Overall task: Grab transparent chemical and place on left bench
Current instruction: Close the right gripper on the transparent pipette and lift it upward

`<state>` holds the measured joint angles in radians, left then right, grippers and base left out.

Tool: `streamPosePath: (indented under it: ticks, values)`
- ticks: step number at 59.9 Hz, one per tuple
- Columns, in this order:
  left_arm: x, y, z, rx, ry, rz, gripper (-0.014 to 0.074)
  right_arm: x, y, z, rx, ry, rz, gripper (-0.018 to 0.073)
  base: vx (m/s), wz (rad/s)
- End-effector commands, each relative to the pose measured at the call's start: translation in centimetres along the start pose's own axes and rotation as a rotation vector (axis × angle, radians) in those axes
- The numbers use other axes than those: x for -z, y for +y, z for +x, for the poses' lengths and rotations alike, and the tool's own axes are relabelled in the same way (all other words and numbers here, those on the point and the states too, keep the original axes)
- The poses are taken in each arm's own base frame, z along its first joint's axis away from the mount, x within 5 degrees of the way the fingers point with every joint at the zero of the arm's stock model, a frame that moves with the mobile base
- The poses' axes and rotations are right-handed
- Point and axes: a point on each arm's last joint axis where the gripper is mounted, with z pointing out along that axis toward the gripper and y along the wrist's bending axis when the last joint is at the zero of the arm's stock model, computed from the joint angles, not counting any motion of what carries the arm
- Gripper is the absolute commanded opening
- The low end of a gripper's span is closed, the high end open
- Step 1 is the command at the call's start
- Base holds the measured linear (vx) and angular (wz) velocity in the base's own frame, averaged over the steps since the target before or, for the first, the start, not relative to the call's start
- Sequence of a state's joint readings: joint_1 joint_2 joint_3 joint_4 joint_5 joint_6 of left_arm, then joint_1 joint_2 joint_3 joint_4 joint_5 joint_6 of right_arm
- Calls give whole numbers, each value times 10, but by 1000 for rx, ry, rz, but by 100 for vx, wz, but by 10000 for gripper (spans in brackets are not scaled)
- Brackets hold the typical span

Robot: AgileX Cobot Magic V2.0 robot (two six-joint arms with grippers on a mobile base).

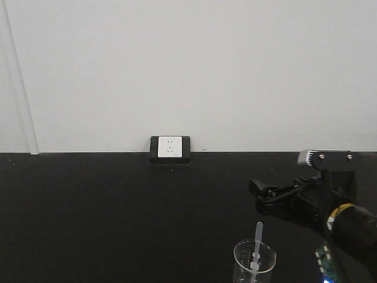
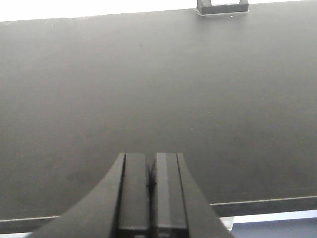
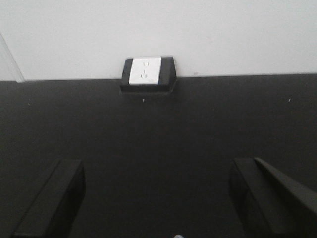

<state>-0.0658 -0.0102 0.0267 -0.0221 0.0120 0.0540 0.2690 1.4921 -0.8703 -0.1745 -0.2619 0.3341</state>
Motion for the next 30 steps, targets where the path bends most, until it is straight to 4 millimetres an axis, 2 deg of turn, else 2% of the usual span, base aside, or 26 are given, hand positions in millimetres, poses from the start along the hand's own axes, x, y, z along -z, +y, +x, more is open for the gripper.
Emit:
streamPosePath:
  ticks: [1, 8, 16, 23, 30]
  values:
    - [1, 0, -3, 9, -81, -2, -3, -14, 2, -17, -29, -68, -19, 603, 0, 0]
    - [1, 0, -3, 9, -81, -2, -3, -35, -1, -2, -32, -9, -8, 592, 0, 0]
    - [1, 0, -3, 9, -81, -2, -3, -49, -5, 17, -40, 46, 1, 578, 0, 0]
    - [1, 0, -3, 9, -81, -2, -3, -56, -7, 28, -43, 80, 8, 564, 0, 0]
    - [1, 0, -3, 9, -81, -2, -3, -57, -7, 29, -61, 84, 10, 532, 0, 0]
